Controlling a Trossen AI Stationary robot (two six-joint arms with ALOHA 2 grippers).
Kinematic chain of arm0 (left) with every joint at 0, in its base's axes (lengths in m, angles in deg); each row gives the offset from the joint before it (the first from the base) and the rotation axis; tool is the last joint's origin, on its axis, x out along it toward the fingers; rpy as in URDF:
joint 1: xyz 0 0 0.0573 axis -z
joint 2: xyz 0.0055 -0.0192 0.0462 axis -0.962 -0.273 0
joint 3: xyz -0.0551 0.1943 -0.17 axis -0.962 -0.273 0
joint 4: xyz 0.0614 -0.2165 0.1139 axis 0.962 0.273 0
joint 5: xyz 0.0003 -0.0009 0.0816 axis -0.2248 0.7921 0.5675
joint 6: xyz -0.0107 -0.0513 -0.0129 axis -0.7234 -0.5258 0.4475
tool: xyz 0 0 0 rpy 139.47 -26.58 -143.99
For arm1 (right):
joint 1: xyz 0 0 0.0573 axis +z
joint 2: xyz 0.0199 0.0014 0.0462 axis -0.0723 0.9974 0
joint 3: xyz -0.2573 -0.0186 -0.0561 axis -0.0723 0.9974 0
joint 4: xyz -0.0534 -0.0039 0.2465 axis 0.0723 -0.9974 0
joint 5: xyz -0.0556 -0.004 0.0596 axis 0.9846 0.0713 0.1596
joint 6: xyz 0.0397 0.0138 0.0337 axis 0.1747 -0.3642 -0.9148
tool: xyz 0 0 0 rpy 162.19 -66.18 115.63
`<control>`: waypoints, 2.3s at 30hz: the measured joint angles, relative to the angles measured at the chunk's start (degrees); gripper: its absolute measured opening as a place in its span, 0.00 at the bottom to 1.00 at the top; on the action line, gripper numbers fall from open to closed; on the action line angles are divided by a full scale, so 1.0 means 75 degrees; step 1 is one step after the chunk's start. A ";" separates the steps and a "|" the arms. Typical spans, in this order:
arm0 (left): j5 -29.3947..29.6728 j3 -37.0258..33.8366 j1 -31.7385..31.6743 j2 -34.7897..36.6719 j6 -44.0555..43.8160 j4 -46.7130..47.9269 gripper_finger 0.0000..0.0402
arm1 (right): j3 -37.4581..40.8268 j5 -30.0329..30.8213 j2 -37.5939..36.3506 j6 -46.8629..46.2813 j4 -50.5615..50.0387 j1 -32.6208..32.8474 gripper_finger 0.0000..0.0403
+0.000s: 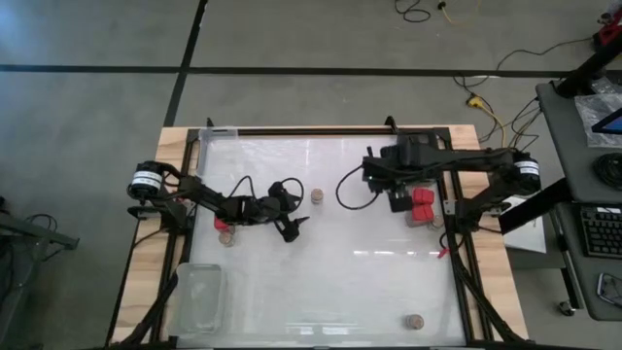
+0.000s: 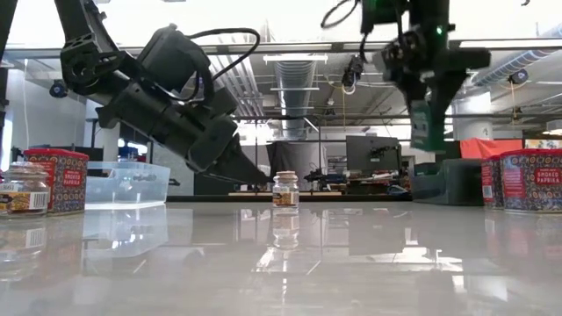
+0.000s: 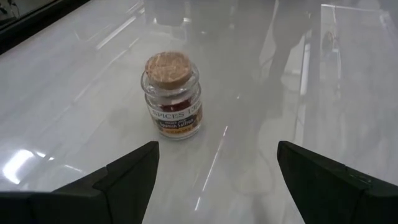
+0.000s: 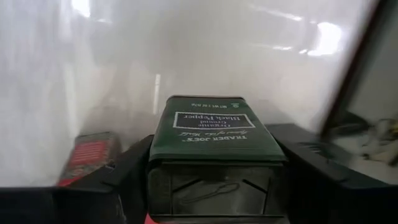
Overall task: Sort spices by type
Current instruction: Put the black seasoning can into the black bin
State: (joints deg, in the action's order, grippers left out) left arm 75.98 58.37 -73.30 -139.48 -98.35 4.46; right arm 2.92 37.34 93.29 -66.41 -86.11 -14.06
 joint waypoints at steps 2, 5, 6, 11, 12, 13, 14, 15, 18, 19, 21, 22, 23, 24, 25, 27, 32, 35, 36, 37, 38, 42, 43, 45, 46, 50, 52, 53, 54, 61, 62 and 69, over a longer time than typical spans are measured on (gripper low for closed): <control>0.0000 0.0000 0.0000 0.0000 -0.0001 0.0039 0.77 | -0.0328 0.0245 0.0000 0.0082 -0.0181 -0.0007 0.65; 0.0003 0.0000 0.0000 0.0000 0.0002 0.0057 0.77 | -0.0687 0.0825 -0.0003 0.0289 -0.0520 -0.0108 0.65; 0.0002 0.0000 0.0000 0.0000 0.0001 0.0057 0.77 | -0.0731 0.1095 -0.0005 0.0389 -0.0633 -0.0180 0.66; 0.0003 0.0000 0.0000 0.0000 -0.0001 0.0064 0.77 | -0.0662 0.2077 -0.0061 0.0868 -0.1147 -0.0804 0.70; 0.0003 0.0000 0.0000 0.0000 -0.0001 0.0077 0.77 | -0.0619 0.2147 -0.0078 0.0869 -0.1201 -0.0988 0.69; 0.0003 0.0000 0.0000 0.0000 -0.0001 0.0086 0.77 | -0.0577 0.2168 -0.0097 0.0873 -0.1218 -0.1186 0.68; 0.0003 0.0000 0.0000 0.0000 -0.0001 0.0086 0.77 | -0.0524 0.2171 -0.0139 0.0880 -0.1219 -0.1370 0.67; 0.0003 0.0000 0.0000 0.0000 0.0002 0.0086 0.77 | -0.0451 0.2180 -0.0198 0.0937 -0.1220 -0.1573 0.66; 0.0003 0.0000 0.0001 0.0000 -0.0020 0.0102 0.77 | -0.0153 0.2184 -0.0417 0.1330 -0.1165 -0.2195 0.65; 0.0003 0.0000 0.0002 0.0000 -0.0027 0.0108 0.77 | -0.0038 0.2187 -0.0478 0.1490 -0.1080 -0.2398 0.65; 0.0003 0.0000 0.0001 0.0000 -0.0030 0.0109 0.77 | 0.0193 0.2222 -0.0581 0.1974 -0.0791 -0.2816 0.67; 0.0003 0.0000 0.0000 0.0000 -0.0030 0.0108 0.77 | 0.0320 0.2252 -0.0612 0.2214 -0.0631 -0.2996 0.68; 0.0003 0.0000 0.0002 0.0000 -0.0030 0.0109 0.77 | 0.0427 0.2289 -0.0626 0.2437 -0.0449 -0.3161 0.69; 0.0003 0.0000 0.0003 0.0000 -0.0034 0.0107 0.77 | 0.0527 0.2320 -0.0629 0.2653 -0.0215 -0.3330 0.70; 0.0005 0.0000 0.0000 0.0000 -0.0049 0.0106 0.77 | 0.0623 0.2319 -0.0621 0.2874 0.0024 -0.3478 0.71; 0.0006 0.0000 0.0003 0.0000 -0.0068 0.0103 0.77 | 0.0810 0.2321 -0.0569 0.3247 0.0434 -0.3723 0.70; 0.0006 0.0000 0.0003 0.0000 -0.0088 0.0103 0.77 | 0.1281 0.2382 -0.0470 0.3904 0.1174 -0.4264 0.65; 0.0006 0.0000 0.0002 0.0000 -0.0088 0.0103 0.77 | 0.1543 0.2389 -0.0433 0.4008 0.1356 -0.4507 0.66; 0.0006 0.0000 0.0002 0.0000 -0.0088 0.0103 0.77 | 0.1615 0.2393 -0.0428 0.4043 0.1362 -0.4555 0.67; 0.0006 0.0000 0.0001 0.0000 -0.0088 0.0103 0.77 | 0.1677 0.2404 -0.0428 0.4068 0.1414 -0.4594 0.68; 0.0006 0.0000 0.0000 0.0000 -0.0088 0.0103 0.77 | 0.1730 0.2429 -0.0428 0.4079 0.1522 -0.4631 0.70; 0.0006 0.0000 0.0001 0.0000 -0.0088 0.0103 0.77 | 0.1907 0.2572 -0.0428 0.4292 0.1925 -0.4710 0.71; 0.0006 0.0000 0.0003 0.0000 -0.0088 0.0103 0.77 | 0.1957 0.2570 -0.0428 0.4339 0.2074 -0.4730 0.70; 0.0006 0.0000 0.0003 0.0000 -0.0088 0.0107 0.77 | 0.2055 0.2570 -0.0421 0.4424 0.2314 -0.4779 0.68; 0.0006 0.0000 0.0003 0.0000 -0.0088 0.0113 0.77 | 0.2097 0.2570 -0.0402 0.4485 0.2406 -0.4812 0.67; 0.0006 0.0000 0.0000 0.0000 -0.0088 0.0150 0.77 | 0.2159 0.2564 -0.0335 0.4523 0.2686 -0.4931 0.67; 0.0006 0.0000 0.0002 0.0000 -0.0088 0.0173 0.77 | 0.2158 0.2566 -0.0285 0.4467 0.2755 -0.4928 0.69; 0.0006 0.0000 0.0002 0.0000 -0.0088 0.0178 0.77 | 0.2167 0.2560 -0.0241 0.4428 0.2752 -0.4924 0.70; 0.0006 0.0000 0.0001 0.0000 -0.0088 0.0182 0.77 | 0.2183 0.2548 -0.0196 0.4364 0.2755 -0.4920 0.71; 0.0006 0.0000 0.0001 0.0000 -0.0091 0.0256 0.77 | 0.2284 0.2538 0.0068 0.4180 0.3034 -0.5186 0.69; 0.0006 0.0000 0.0003 0.0000 -0.0091 0.0278 0.77 | 0.2316 0.2531 0.0070 0.4180 0.3072 -0.5225 0.68; 0.0006 0.0000 0.0001 0.0000 -0.0123 0.0331 0.77 | 0.2608 0.2079 0.0070 0.4084 0.3257 -0.5394 0.71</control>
State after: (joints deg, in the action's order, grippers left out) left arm 76.02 58.37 -73.29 -139.48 -99.27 6.95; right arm 22.48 52.94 93.82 -35.78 -61.68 -54.51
